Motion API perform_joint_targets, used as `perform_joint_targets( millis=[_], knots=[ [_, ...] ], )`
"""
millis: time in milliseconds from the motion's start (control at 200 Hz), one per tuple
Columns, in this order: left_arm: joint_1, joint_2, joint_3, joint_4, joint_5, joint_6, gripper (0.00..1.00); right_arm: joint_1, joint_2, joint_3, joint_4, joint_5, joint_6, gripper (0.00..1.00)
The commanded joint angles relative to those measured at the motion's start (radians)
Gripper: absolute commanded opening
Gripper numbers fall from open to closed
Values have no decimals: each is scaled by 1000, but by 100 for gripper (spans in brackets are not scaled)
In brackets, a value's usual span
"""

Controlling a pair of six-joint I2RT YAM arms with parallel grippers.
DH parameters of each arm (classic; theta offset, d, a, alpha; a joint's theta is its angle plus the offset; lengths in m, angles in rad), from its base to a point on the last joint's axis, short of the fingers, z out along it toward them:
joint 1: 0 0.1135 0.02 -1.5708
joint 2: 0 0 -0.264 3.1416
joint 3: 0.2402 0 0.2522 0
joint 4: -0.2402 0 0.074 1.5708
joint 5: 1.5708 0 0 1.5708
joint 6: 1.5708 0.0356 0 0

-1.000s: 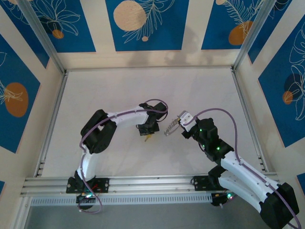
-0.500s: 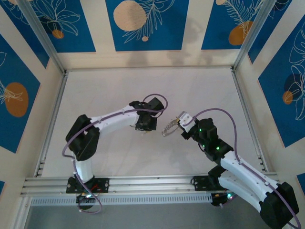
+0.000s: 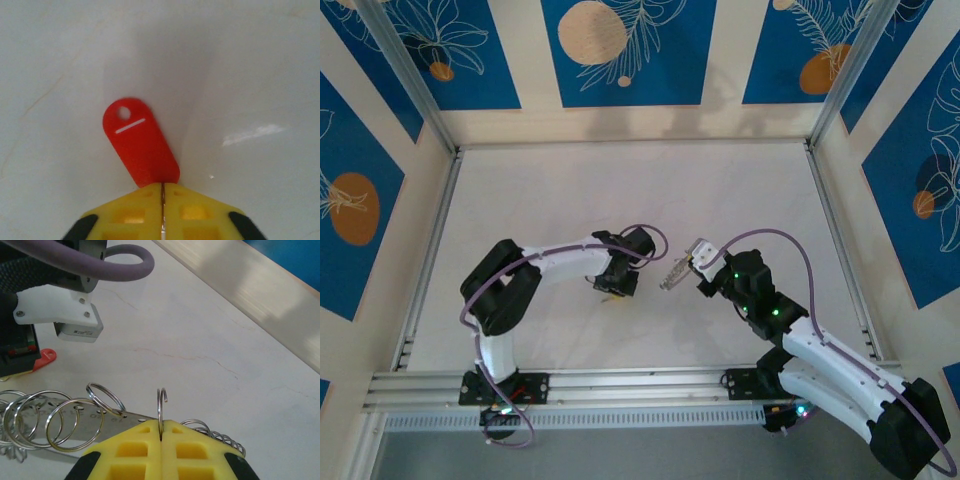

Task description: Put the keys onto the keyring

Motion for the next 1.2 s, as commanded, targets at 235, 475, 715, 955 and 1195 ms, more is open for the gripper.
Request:
perform_joint_targets(
  millis=[235, 475, 715, 955, 1195],
  knots=[
    [0, -35, -16, -18, 22, 39, 18, 6, -15, 26, 20, 8, 6, 0],
    [0, -48, -34, -28, 26, 16, 19, 6, -14, 19, 25, 5, 9, 0],
    [1, -47, -31, -30, 24, 16, 8, 6, -14, 19, 28, 5, 8, 0],
    [0, -42, -31, -15, 9, 67, 0, 6, -11, 24, 25, -9, 8, 0],
    [2, -158, -34, 4, -15, 305, 0, 8, 20, 63, -40, -66, -7, 0]
  ],
)
